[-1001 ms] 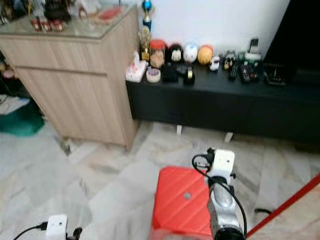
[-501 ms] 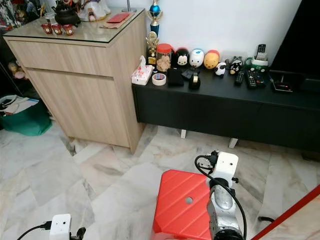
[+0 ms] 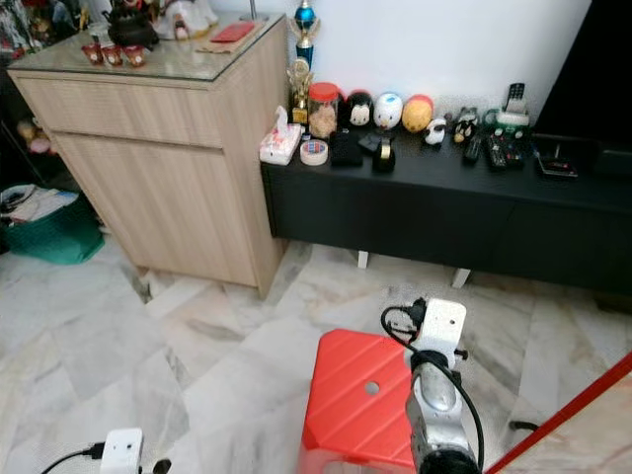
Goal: Hang keys on a hook
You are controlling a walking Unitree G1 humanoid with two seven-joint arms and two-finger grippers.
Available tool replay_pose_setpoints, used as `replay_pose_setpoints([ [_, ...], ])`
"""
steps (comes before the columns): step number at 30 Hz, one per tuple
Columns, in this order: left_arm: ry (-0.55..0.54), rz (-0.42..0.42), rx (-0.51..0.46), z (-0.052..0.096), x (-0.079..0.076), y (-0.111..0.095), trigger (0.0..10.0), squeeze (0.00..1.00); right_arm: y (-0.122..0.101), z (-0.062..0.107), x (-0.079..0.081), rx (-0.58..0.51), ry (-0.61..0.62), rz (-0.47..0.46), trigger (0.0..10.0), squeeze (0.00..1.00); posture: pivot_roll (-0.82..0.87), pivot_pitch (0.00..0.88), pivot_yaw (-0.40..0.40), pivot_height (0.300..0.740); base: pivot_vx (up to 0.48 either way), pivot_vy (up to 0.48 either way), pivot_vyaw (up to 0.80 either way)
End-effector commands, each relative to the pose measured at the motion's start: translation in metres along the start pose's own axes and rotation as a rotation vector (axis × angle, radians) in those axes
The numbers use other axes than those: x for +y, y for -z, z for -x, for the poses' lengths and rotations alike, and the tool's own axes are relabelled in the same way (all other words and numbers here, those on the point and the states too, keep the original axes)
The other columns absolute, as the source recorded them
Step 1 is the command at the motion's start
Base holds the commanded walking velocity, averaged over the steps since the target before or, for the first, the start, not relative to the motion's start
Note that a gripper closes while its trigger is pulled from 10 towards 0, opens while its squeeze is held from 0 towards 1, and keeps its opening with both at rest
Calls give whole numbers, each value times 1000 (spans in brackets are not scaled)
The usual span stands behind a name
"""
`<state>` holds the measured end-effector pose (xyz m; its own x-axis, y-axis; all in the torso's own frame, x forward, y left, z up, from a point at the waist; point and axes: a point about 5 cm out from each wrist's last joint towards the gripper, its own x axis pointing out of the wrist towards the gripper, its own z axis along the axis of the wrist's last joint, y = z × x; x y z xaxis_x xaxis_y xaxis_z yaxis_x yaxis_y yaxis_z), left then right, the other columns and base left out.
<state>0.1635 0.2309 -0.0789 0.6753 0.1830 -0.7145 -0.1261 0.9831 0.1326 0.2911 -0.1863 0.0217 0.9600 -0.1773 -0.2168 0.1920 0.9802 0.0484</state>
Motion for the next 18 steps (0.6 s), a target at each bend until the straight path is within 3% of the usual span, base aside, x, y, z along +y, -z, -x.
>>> replay_pose_setpoints([
  [1, 1, 0, 38, 2, 1, 7, 10000, 0, 10, 1, -11, 66, 31, 1, 10000, 0, 21, 0, 2, 737, -247, 0, 0],
  [7, 2, -4, 54, 2, 2, 10, 10000, 0, 15, 3, -16, 95, 47, -14, 10000, 0, 21, 0, 2, 737, -246, 0, 0],
  [18, 6, -9, 76, 4, 2, 14, 10000, 0, 17, 2, -10, 105, 35, -25, 10000, 0, 19, 0, -1, 737, 0, 0, 0],
])
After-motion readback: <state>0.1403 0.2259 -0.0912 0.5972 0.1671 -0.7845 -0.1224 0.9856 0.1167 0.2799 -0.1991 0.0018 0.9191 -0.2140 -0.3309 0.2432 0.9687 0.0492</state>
